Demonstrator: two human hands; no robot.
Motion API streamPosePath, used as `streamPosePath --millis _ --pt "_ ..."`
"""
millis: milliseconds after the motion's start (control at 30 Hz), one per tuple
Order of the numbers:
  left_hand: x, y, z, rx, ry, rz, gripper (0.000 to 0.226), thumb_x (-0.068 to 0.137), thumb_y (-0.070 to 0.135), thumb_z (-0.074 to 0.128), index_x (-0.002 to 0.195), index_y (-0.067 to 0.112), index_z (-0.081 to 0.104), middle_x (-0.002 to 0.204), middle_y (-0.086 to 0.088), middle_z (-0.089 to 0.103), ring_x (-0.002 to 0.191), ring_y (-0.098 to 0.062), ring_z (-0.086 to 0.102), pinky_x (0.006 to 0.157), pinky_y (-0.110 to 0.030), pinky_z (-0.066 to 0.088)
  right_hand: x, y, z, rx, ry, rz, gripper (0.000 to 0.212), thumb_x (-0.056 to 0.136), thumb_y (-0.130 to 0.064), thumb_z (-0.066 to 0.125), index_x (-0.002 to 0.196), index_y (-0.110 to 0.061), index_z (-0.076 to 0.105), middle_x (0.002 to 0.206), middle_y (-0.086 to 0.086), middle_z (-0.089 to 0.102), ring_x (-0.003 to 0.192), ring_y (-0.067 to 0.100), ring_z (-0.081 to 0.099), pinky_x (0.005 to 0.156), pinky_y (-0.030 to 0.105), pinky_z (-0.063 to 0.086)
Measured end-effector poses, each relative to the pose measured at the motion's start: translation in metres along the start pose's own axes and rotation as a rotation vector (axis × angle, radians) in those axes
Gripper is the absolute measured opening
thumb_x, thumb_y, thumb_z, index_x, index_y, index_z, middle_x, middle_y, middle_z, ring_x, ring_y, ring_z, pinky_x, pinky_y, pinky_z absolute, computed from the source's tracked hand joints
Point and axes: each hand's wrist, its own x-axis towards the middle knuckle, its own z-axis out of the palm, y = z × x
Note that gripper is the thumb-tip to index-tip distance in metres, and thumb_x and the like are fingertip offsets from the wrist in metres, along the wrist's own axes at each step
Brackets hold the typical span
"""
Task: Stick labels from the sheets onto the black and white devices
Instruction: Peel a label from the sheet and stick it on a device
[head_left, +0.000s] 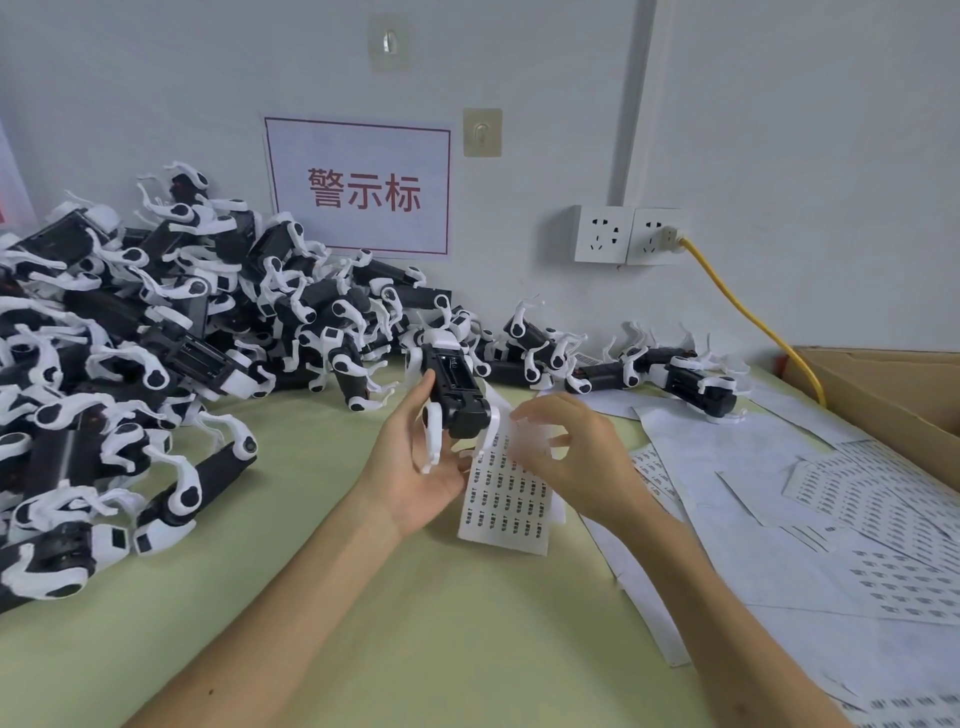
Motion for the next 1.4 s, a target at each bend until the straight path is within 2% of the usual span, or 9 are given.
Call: streamPosePath --millis 267,433,567,700,900,1033,1167,1267,1400 --pt "-0.001 -0.006 0.005 0.075 -0.014 0.09 0.041 0.096 0.049 0.058 0.094 0.013 0.076 0.086 -0.007 0.071 0.075 -0.02 0.068 0.073 -0.03 0.055 0.001 -0.003 0.003 0.073 0.119 0.056 0.017 0.082 -0.017 0.082 0.095 -0.024 0.073 0.092 -0.019 0.073 0.091 -0.005 0.067 0.074 0.011 0.05" --pt "-0.001 -0.006 0.006 0.083 0.069 0.196 0.039 0.089 0.046 0.066 0.111 0.014 0.07 0.096 -0.008 0.069 0.083 -0.021 0.067 0.085 -0.032 0.049 0.001 -0.004 0.006 0.081 0.144 0.078 0.01 0.084 -0.021 0.082 0.092 -0.02 0.077 0.087 -0.015 0.075 0.086 -0.005 0.068 0.072 0.012 0.05" --pt "-0.001 -0.012 0.007 0.292 0.069 0.313 0.04 0.088 0.048 0.065 0.102 0.012 0.078 0.091 -0.007 0.076 0.09 -0.018 0.073 0.077 -0.023 0.056 -0.001 -0.007 0.007 0.119 0.177 0.088 0.007 0.084 -0.021 0.082 0.081 -0.02 0.076 0.079 -0.013 0.075 0.08 -0.002 0.07 0.067 0.012 0.05" --pt "-0.003 -0.017 0.014 0.423 0.08 0.399 0.071 0.081 0.05 0.07 0.116 -0.011 0.057 0.102 -0.02 0.068 0.098 -0.029 0.068 0.09 -0.038 0.053 -0.004 -0.014 0.008 0.177 0.19 0.088 0.015 0.085 -0.025 0.081 0.071 -0.026 0.074 0.074 -0.014 0.074 0.071 0.0 0.07 0.062 0.011 0.05" --pt "-0.004 -0.016 0.013 0.398 0.13 0.375 0.066 0.075 0.053 0.074 0.115 0.001 0.064 0.102 -0.019 0.071 0.093 -0.031 0.07 0.091 -0.042 0.052 -0.006 -0.018 0.009 0.218 0.114 0.137 0.015 0.084 -0.017 0.08 0.07 -0.017 0.077 0.069 -0.01 0.074 0.061 0.007 0.069 0.052 0.015 0.045" --pt "-0.004 -0.013 0.013 0.373 0.163 0.35 0.065 0.073 0.055 0.075 0.115 0.006 0.067 0.101 -0.02 0.071 0.091 -0.03 0.069 0.092 -0.043 0.05 -0.004 -0.021 0.006 0.286 0.042 0.212 0.015 0.084 -0.009 0.076 0.072 -0.016 0.08 0.073 -0.004 0.076 0.069 0.017 0.072 0.06 0.03 0.059" --pt "-0.005 -0.012 0.012 0.35 0.176 0.329 0.079 0.077 0.056 0.075 0.125 -0.005 0.06 0.105 -0.023 0.064 0.093 -0.034 0.064 0.094 -0.046 0.048 -0.003 -0.021 0.0 0.391 -0.065 0.263 0.011 0.088 -0.008 0.073 0.081 -0.008 0.081 0.08 0.004 0.078 0.078 0.02 0.076 0.069 0.035 0.063" --pt "-0.005 -0.012 0.011 0.326 0.168 0.303 0.072 0.087 0.053 0.064 0.131 -0.003 0.059 0.108 -0.02 0.068 0.096 -0.031 0.067 0.093 -0.044 0.051 -0.002 -0.019 -0.006 0.409 -0.118 0.282 0.014 0.092 -0.013 0.072 0.083 -0.007 0.081 0.084 0.006 0.079 0.082 0.02 0.076 0.075 0.035 0.063" --pt "-0.003 -0.012 0.009 0.336 0.147 0.294 0.055 0.086 0.053 0.065 0.103 0.001 0.065 0.093 -0.016 0.07 0.089 -0.028 0.069 0.077 -0.032 0.058 -0.001 -0.017 -0.007 0.419 -0.131 0.288 0.016 0.093 -0.013 0.071 0.078 -0.011 0.079 0.084 0.004 0.078 0.078 0.014 0.074 0.074 0.029 0.059"
